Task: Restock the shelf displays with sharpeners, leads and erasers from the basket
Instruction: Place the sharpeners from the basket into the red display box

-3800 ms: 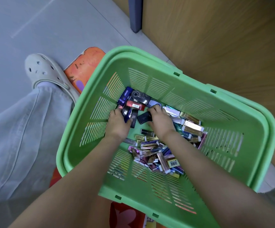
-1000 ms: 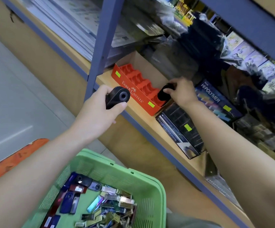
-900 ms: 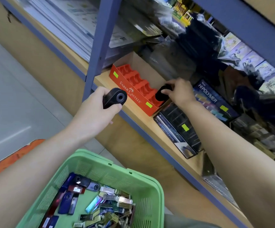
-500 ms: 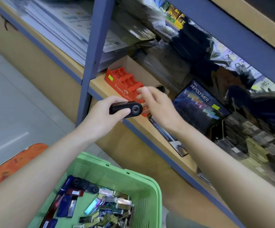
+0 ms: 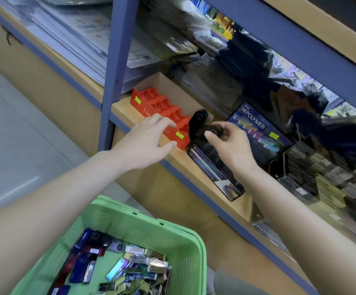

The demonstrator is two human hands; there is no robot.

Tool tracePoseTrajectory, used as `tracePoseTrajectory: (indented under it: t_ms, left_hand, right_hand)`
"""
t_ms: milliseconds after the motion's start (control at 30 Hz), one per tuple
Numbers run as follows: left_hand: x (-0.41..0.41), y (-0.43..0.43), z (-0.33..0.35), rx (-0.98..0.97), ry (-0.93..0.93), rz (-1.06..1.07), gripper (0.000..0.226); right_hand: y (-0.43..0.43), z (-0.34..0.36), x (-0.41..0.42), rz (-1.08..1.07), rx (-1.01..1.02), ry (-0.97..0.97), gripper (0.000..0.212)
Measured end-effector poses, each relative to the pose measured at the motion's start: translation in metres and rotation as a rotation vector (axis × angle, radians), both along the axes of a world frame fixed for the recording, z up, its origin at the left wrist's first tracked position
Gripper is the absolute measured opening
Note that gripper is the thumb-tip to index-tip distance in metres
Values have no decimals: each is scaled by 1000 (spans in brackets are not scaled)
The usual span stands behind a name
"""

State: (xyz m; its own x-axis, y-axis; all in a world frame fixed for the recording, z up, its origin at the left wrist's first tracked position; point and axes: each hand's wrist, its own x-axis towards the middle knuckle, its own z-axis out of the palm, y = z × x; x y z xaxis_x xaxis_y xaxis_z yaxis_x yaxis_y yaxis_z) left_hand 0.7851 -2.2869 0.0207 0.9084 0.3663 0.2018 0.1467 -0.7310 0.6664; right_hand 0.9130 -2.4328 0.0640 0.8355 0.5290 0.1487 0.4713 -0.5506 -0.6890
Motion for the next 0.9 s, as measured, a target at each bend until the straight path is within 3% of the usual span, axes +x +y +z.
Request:
tracePoseTrajectory:
  t_ms: [167,267,400,667,900]
  left_hand:
    - [34,15,-11,266,106,-3,63]
    - [45,16,-21,363,157,-3,64]
    - [46,19,-22,451,93,2,53]
    - [39,11,-33,455,30,-25,52]
    - [40,12,-33,482,67,-28,51]
  right_hand:
    - [32,1,19,-20,23,-166,34]
    - [41,-4,28,71,-145,-267,31]
    - [48,3,49,136,-336,-418,33]
    - [50,3,65,263,-351,-359,32]
    - [55,1,71,208,-406,-353,30]
